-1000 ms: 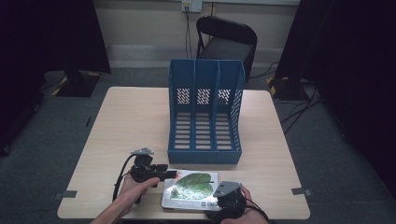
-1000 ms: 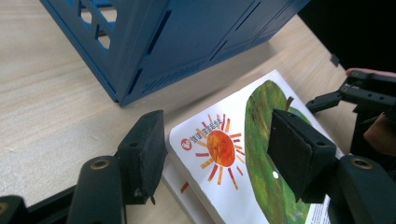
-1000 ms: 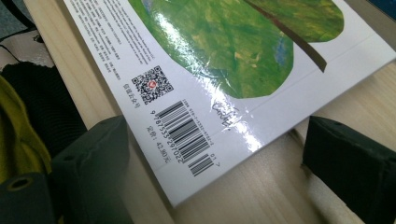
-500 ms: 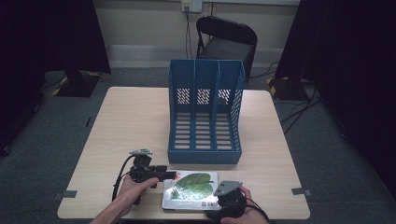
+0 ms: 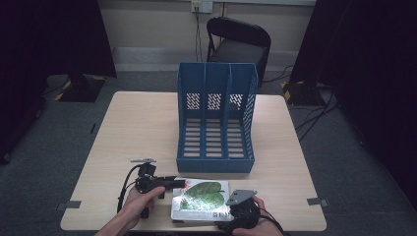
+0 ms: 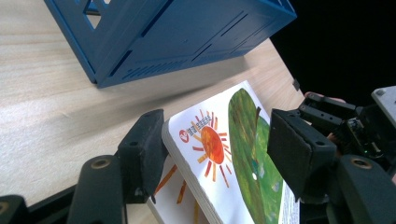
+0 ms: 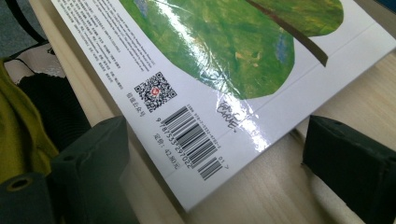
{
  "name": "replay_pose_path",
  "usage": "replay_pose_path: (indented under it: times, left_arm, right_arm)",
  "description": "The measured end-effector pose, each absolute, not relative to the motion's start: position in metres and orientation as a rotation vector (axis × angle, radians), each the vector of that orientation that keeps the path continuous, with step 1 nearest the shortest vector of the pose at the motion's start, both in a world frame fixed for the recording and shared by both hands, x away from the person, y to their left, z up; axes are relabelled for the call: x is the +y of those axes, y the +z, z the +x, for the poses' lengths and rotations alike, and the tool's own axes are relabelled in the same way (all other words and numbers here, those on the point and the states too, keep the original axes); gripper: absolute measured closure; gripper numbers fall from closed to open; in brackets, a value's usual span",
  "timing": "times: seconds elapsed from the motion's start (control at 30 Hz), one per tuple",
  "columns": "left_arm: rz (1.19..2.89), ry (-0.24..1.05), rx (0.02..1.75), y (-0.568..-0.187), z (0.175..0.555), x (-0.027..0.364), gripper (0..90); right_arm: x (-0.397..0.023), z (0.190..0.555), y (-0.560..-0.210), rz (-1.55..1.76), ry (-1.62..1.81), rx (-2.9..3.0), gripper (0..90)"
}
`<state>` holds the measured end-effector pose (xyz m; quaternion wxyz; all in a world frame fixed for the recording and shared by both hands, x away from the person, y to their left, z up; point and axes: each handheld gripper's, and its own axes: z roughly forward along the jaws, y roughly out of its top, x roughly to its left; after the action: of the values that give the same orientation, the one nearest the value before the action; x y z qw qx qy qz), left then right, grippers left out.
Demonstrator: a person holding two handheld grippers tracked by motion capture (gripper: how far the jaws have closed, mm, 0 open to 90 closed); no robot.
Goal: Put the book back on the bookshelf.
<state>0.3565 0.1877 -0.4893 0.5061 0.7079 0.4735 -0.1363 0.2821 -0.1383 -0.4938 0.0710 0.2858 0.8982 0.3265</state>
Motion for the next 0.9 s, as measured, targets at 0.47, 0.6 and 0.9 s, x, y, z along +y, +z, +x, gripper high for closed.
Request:
replay_pose_path:
  times: [0.47,0.6,0.9]
  left_arm:
    - [1.567,-0.413,1.066,-0.483,0.357,0.193,42.7]
    - [1.565,-0.426,1.060,-0.483,0.357,0.193,42.6]
    - [1.840,-0.199,0.974,-0.475,0.350,0.178,39.2]
  right_arm:
    - [-0.143,0.287,-0.491,0.911,1.035,2.741,6.8]
    - [-0.144,0.287,-0.491,0.906,1.035,2.742,6.8]
    - [-0.143,0.287,-0.491,0.894,1.023,2.746,7.1]
